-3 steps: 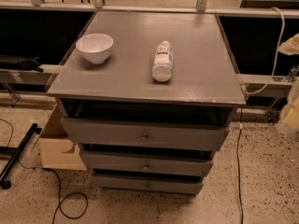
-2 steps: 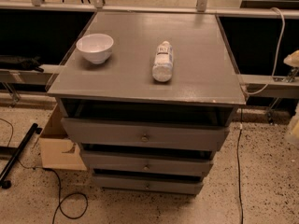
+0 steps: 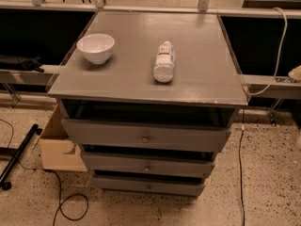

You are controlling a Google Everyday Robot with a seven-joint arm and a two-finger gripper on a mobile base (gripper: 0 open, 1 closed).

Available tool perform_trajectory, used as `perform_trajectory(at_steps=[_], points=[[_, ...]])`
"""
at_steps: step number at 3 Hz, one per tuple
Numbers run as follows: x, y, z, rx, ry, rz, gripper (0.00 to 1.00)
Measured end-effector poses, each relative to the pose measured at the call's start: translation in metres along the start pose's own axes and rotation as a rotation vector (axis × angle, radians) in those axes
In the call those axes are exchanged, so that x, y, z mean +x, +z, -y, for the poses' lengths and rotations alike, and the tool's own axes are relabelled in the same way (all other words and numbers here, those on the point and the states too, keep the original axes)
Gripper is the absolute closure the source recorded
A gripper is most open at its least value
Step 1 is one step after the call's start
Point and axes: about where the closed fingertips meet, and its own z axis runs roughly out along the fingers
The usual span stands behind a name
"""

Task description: Open bottom drawer

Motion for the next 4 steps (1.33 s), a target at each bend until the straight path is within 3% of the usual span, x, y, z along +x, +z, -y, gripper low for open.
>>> perform_trajectory(at_steps=[2, 3, 4], points=[[0.026, 0.005, 0.035, -0.026, -0.068, 0.047, 0.00], [0.037, 0.006, 0.019, -0.030, -0.049, 0.136, 0.00], [0.048, 0.026, -0.024, -0.113, -0.007, 0.232, 0.00]])
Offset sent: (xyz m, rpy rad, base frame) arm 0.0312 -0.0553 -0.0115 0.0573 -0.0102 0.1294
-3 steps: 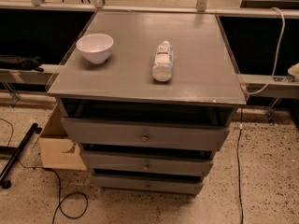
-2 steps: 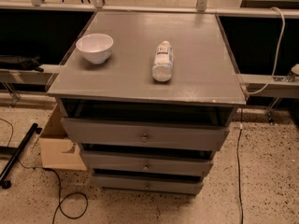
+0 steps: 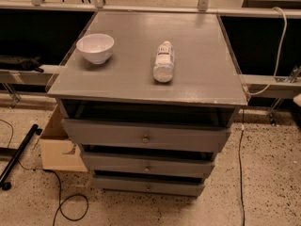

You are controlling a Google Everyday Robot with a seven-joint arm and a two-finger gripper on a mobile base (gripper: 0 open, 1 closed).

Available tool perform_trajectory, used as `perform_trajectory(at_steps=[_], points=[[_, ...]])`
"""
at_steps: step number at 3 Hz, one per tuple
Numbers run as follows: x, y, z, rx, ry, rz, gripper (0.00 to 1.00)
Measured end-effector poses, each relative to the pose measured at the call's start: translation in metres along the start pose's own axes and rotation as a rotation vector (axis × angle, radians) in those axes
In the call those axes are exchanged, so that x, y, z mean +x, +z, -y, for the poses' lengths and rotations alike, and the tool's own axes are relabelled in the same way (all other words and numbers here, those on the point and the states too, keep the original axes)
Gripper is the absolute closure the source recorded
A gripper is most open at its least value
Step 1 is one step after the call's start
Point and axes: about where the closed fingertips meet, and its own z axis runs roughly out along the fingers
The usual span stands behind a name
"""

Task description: Open bottom drawer

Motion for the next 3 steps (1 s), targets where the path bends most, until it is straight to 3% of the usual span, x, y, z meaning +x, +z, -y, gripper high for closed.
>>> perform_trajectory(at_steps=[1, 2, 3], points=[[-0.006, 0.033, -0.040, -0.150, -0.026, 0.066, 0.00], [-0.031, 0.064, -0.075, -0.282, -0.086, 0.101, 0.00], [-0.060, 0.092, -0.103, -0.379, -0.150, 0.118, 0.00]])
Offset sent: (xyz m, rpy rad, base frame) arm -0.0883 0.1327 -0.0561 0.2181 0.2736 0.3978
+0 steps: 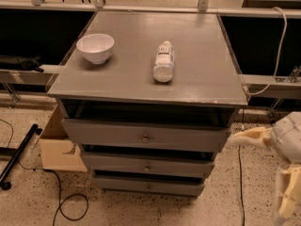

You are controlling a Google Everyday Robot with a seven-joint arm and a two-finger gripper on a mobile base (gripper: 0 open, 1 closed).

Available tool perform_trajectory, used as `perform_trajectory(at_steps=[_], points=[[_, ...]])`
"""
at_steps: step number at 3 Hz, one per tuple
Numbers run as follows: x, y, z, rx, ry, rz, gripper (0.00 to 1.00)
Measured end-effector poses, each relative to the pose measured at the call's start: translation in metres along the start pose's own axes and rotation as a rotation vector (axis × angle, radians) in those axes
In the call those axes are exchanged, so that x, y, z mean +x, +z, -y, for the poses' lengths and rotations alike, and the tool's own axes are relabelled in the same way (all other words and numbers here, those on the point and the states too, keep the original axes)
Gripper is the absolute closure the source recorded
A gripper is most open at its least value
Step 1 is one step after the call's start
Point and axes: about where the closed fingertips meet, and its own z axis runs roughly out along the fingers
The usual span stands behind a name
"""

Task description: Open bottom drawer

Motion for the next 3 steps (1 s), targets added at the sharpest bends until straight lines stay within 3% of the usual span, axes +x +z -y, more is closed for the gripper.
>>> perform_trajectory(at_steps=[1, 2, 3], points=[[-0.040, 0.036, -0.017, -0.080, -0.070, 0.045, 0.00], [-0.040, 0.036, -0.017, -0.080, -0.070, 0.045, 0.00], [-0.027, 0.038, -0.019, -0.040, -0.066, 0.137, 0.00]])
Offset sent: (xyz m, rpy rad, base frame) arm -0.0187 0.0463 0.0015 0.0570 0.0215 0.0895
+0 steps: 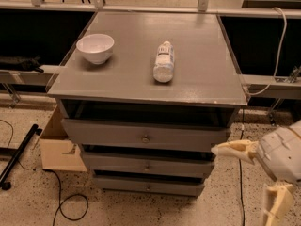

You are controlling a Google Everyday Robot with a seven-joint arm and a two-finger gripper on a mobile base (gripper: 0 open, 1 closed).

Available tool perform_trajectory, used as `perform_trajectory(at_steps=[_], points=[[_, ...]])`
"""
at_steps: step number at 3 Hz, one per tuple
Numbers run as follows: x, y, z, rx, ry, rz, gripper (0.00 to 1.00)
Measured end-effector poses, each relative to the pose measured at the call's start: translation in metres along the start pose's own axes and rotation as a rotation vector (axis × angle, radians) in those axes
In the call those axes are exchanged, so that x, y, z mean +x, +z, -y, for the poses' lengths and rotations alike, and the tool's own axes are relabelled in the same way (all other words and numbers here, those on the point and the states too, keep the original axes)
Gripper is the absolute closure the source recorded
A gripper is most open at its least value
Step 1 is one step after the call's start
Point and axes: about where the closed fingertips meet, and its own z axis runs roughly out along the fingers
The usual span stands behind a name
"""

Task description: Open bottom drawer

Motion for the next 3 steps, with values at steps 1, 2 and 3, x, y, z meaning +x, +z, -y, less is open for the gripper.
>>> perform_trajectory(at_steps=[1, 2, 3], points=[[0.033, 0.009, -0.012, 0.087, 0.029, 0.155, 0.00], [0.081, 0.024, -0.042, 0.190, 0.089, 0.297, 0.00], [0.077, 0.032, -0.035, 0.187, 0.093, 0.290, 0.00]])
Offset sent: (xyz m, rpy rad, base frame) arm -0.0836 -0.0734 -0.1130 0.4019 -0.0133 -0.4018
